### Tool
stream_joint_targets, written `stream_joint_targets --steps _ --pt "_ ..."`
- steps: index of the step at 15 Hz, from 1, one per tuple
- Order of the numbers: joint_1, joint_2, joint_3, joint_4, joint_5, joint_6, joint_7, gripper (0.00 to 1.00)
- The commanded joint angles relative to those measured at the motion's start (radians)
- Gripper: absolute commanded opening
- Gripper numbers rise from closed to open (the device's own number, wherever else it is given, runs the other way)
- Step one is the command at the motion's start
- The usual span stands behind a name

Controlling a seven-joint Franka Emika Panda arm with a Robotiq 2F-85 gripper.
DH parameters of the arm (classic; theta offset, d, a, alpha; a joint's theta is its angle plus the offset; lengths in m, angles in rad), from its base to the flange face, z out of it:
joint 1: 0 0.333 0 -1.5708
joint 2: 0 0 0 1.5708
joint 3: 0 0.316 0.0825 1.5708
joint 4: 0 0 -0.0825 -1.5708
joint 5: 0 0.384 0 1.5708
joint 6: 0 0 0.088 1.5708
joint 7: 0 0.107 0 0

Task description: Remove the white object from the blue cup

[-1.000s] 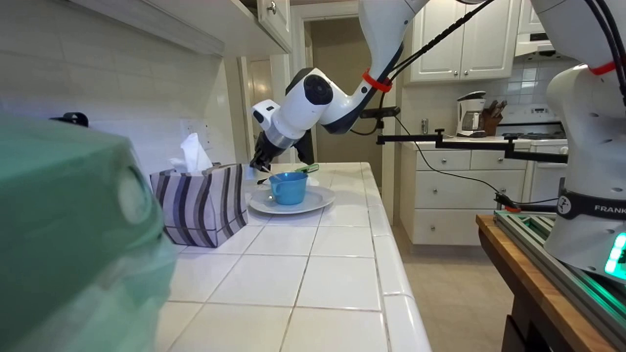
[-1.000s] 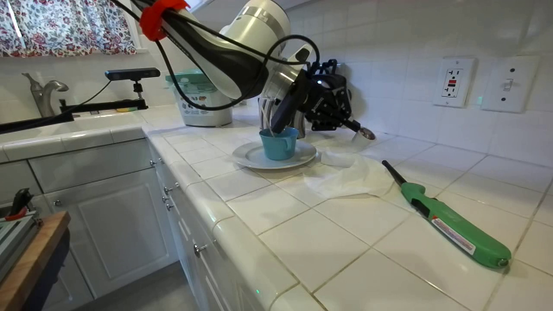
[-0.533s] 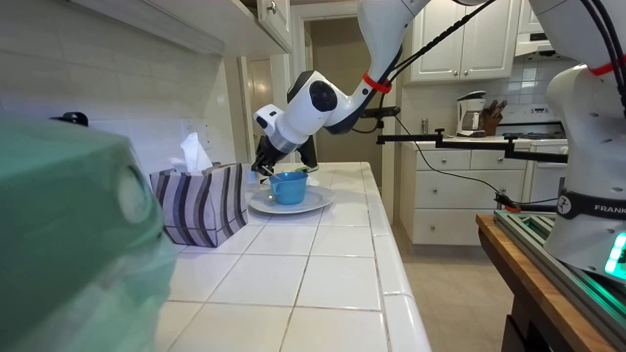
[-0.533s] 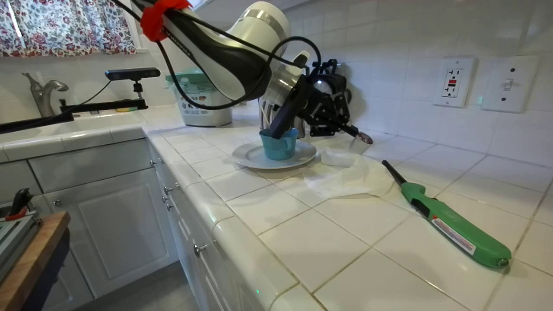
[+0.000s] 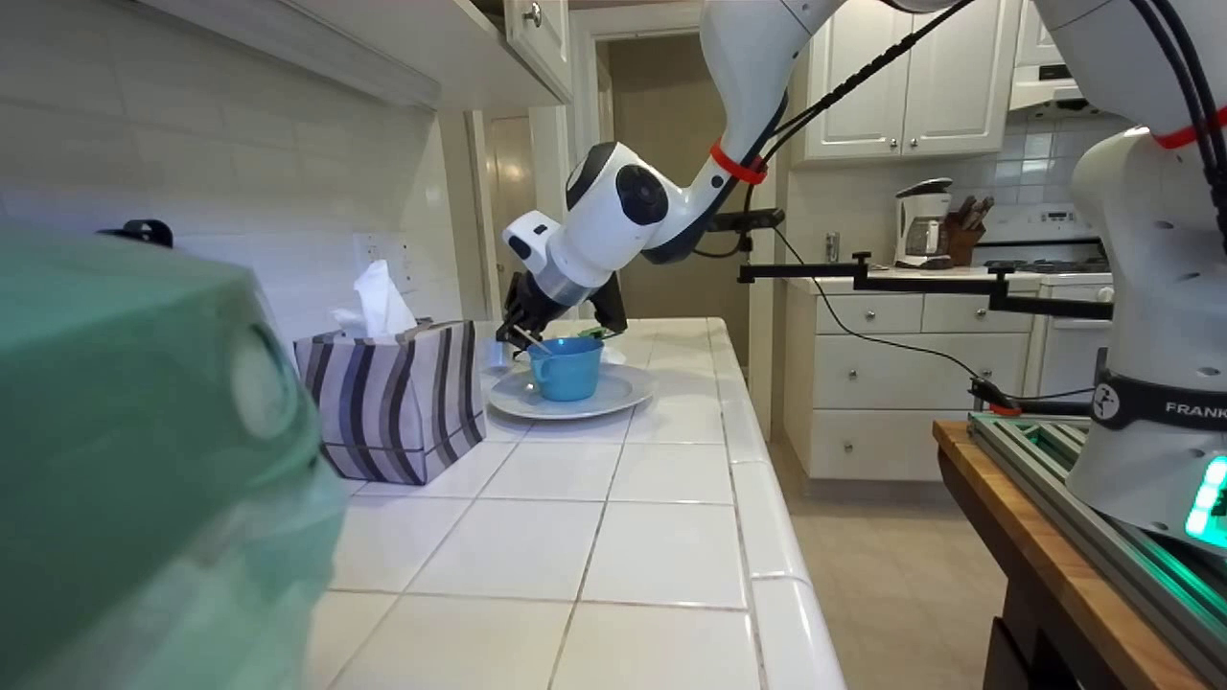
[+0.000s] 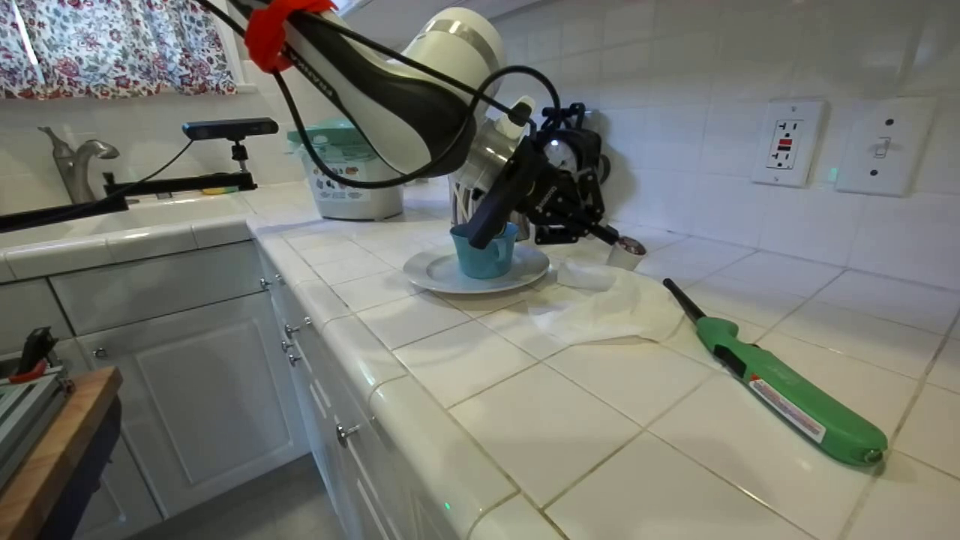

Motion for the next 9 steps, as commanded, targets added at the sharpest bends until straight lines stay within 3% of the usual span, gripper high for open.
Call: stream_joint_targets --steps 1,2,3,9 --pt "-0.02 0.004 0.019 0.021 -0.072 0.028 0.062 0.0" --pt "-0.019 0.001 0.02 0.018 -0.082 0.027 0.068 0.18" --pt "-0.019 -0.003 0.02 0.014 -0.089 0.03 0.073 0.28" --pt "-0.012 -0.073 0.02 -0.03 -0.137 0.059 0.112 0.71"
